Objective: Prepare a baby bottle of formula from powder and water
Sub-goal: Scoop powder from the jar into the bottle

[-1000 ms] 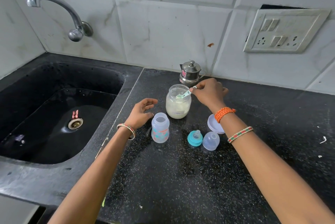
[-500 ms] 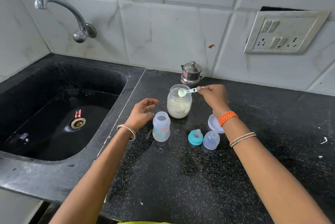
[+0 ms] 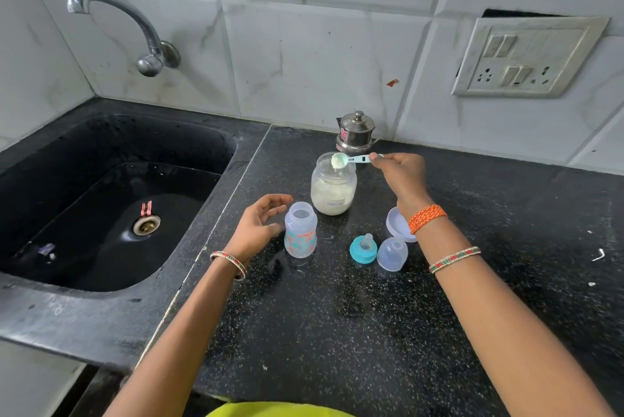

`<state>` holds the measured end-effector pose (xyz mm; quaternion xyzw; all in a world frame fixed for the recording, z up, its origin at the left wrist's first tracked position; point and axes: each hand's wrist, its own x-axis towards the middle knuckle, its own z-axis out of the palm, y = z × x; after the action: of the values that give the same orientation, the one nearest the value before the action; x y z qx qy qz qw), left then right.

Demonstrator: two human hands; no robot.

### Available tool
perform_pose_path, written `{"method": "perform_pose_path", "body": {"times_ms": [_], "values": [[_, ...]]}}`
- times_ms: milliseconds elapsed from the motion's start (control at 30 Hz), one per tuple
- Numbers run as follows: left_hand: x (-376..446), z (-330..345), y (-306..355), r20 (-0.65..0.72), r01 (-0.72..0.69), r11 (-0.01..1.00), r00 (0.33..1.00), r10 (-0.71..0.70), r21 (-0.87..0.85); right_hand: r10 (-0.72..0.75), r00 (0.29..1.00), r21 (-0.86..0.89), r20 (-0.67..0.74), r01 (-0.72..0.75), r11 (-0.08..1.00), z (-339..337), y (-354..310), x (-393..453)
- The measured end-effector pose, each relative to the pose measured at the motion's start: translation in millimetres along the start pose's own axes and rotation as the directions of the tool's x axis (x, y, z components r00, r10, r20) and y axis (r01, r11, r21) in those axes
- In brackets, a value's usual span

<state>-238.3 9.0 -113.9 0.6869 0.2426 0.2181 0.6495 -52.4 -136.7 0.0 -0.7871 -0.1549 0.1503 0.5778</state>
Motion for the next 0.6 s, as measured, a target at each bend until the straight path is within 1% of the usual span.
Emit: {"method": "perform_pose_path", "body": {"times_ms": [167, 233, 300, 433, 533, 600], "values": [[-16, 7, 4, 0.125, -0.015, 0.999, 0.992, 0.011, 0.032, 0.002, 1.000, 0.042, 0.013, -0.002, 0.999, 1, 1, -6], [-20, 11, 1, 0.153, -0.008, 0.999, 0.988, 0.000, 0.052, 0.000, 1.000, 0.053, 0.007, -0.001, 0.999, 1, 0, -8], [-22, 15, -1, 0.131, -0.011, 0.997, 0.991, 0.000, 0.081, -0.007, 1.000, 0.052, -0.016, 0.008, 0.999, 1, 0, -8], [-19, 21, -1, 0.008, -0.044, 0.992, 0.999, 0.043, 0.121, -0.021, 0.999, 0.046, -0.033, 0.022, 0.999, 2, -7, -18], [-14, 22, -2, -0.051, -0.064, 0.987, 0.996, 0.073, 0.149, -0.092, 0.996, 0.035, 0.006, 0.092, 0.995, 3, -8, -30], [-12, 23, -3, -0.067, -0.079, 0.983, 0.994, 0.091, 0.165, -0.136, 0.990, 0.020, 0.046, 0.136, 0.991, 7, -4, -37]]}}
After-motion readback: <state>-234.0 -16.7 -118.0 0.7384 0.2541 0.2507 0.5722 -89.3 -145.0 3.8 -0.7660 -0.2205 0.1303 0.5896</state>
